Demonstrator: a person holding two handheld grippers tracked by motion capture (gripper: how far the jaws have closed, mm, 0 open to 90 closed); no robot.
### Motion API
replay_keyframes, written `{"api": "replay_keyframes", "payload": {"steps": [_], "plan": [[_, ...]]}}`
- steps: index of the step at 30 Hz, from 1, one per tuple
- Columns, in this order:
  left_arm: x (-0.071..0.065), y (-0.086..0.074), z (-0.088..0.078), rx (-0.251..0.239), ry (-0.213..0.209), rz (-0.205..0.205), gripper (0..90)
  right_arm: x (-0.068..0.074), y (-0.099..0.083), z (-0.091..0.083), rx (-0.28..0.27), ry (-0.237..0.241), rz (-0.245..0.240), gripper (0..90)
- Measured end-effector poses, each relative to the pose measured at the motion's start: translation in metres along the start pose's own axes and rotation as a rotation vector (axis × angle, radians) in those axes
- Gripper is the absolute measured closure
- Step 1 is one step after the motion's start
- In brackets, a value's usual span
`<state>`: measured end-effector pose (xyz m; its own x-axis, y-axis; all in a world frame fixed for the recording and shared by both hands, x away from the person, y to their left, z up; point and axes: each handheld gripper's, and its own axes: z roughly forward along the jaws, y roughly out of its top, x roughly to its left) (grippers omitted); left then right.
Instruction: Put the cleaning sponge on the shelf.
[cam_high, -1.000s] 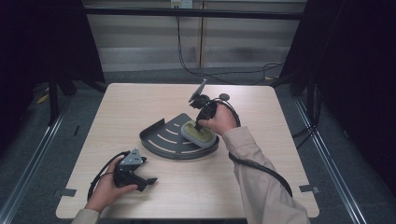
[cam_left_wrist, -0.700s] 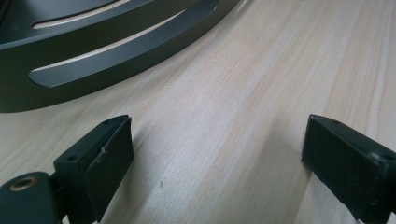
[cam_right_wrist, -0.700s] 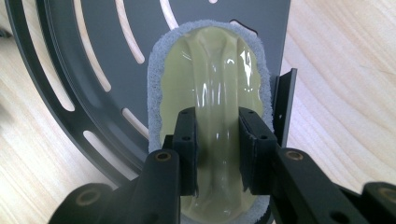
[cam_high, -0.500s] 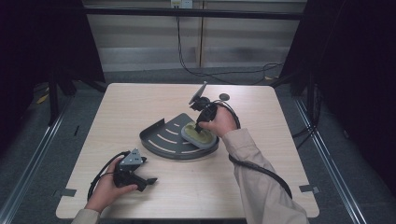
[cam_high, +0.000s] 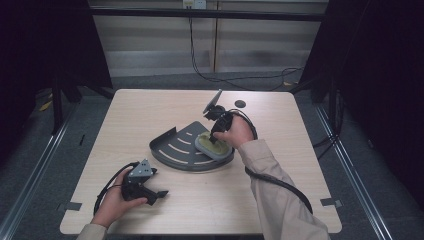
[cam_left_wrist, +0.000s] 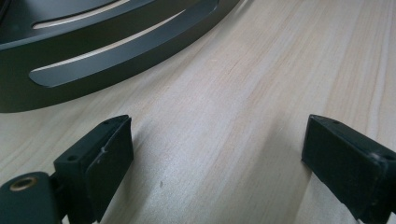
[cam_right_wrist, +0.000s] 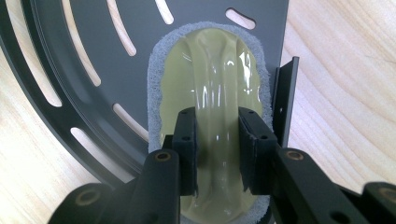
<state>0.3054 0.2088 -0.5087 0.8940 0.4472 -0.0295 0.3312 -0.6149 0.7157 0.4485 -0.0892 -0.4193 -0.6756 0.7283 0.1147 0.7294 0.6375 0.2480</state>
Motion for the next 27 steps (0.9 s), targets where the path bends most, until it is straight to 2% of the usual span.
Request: {"api": "replay_keyframes", "payload": {"steps": [17, 20, 27], "plan": [[-0.0001, -0.0002, 0.0003, -0.005, 0.001, -0.002, 8.5, -0.0012, -0.0020, 0.0040, -0.004, -0.006, 0.008, 70.0], [-0.0001, -0.0002, 0.0003, -0.006, 0.001, -0.002, 8.5, -0.0013, -0.0027, 0.0048, 0.014, -0.013, 0.001, 69.8], [-0.0001, -0.0002, 0.0003, -0.006, 0.000, -0.002, 8.5, -0.0022, -0.0039, 0.0050, 0.008, -0.004, 0.010, 69.7]]}}
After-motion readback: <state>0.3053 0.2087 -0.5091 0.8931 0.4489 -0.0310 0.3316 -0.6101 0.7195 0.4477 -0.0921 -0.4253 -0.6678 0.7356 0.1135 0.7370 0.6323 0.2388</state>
